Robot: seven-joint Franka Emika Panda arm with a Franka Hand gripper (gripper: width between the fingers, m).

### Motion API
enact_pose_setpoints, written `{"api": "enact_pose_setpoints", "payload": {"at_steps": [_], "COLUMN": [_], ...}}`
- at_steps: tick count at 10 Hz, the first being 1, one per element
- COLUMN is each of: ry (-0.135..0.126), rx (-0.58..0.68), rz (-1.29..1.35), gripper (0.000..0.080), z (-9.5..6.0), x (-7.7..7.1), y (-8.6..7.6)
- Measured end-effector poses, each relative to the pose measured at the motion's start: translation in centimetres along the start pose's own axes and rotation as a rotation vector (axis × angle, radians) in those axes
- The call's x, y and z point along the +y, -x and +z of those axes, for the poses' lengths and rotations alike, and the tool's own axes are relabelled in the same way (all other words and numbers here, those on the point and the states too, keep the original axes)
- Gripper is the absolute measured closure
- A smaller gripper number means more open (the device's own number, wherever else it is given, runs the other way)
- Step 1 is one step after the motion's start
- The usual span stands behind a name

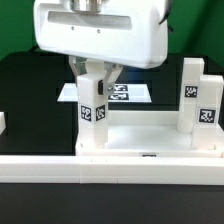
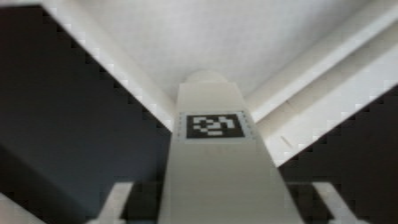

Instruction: Assemble desk

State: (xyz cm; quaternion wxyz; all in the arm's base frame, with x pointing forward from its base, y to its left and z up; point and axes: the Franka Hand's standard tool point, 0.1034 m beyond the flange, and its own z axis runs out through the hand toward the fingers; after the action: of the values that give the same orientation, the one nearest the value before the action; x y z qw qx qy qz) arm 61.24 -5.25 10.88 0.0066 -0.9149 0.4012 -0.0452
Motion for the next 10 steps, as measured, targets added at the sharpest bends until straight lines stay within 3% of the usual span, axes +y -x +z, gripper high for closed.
{"api": "enact_pose_setpoints", "payload": {"at_steps": [10], "ry": [-0.014], "rx": [-0.010], "rz": [0.625], "gripper": [0.0509], "z": [0.04], "x": [-0.06], "y": [-0.21]}}
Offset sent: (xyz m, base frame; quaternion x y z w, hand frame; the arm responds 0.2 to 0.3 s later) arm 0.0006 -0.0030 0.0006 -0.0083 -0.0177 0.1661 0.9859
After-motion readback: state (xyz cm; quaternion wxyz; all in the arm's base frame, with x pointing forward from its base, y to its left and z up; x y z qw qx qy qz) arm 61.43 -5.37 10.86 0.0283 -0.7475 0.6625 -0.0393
